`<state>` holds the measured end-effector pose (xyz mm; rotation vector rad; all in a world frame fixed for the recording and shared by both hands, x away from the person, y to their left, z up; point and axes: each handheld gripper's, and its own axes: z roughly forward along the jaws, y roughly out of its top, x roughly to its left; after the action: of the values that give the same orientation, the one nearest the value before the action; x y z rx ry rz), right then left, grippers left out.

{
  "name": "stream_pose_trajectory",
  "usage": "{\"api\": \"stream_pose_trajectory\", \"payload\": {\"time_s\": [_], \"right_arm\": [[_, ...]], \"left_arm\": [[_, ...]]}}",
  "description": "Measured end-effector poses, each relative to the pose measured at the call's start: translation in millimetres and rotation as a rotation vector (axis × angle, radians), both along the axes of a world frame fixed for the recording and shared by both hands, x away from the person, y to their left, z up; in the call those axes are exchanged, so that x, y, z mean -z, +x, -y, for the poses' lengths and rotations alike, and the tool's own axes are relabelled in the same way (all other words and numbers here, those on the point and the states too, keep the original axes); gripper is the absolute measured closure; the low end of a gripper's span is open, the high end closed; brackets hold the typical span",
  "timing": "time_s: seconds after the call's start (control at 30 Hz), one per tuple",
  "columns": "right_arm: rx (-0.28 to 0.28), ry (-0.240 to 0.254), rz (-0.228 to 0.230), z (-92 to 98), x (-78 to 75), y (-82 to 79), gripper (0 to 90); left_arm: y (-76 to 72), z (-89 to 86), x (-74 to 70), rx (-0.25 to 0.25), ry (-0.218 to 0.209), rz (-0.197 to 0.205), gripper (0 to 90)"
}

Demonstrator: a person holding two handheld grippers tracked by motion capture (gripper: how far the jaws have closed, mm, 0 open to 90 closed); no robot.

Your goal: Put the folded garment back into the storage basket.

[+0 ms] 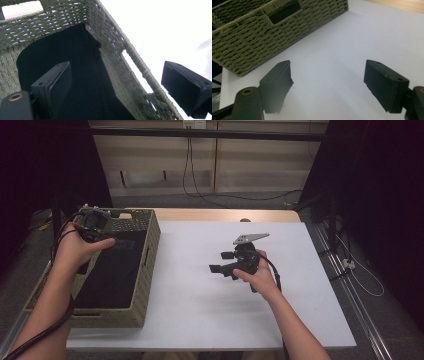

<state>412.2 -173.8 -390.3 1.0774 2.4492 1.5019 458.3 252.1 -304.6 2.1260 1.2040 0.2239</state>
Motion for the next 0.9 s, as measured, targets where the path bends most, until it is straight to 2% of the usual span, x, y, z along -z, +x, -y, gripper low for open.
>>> {"api": "stream_pose_trajectory", "payload": {"time_s": [0.13, 0.47, 0.73, 0.9], "right_arm": [[0.001, -0.002, 0.0, 3.0, -0.3, -3.5, 21.2], [-0.005, -0.003, 0.004, 6.0, 1.6, -7.9, 21.1], [-0.009, 0.002, 0.002, 13.2, 6.0, -14.0, 21.0], [-0.007, 0.001, 0.002, 18.2, 8.2, -19.6, 20.9]], "left_arm": [[-1.6, 0.2, 1.1, 0.005, -0.007, 0.015, 9.9], [-1.9, -0.3, 4.0, 0.011, -0.016, 0.02, 9.4], [-3.2, 0.9, 6.0, 0.021, -0.043, 0.059, 9.1], [-6.0, 4.6, 5.6, 0.024, -0.061, 0.097, 8.5]]}}
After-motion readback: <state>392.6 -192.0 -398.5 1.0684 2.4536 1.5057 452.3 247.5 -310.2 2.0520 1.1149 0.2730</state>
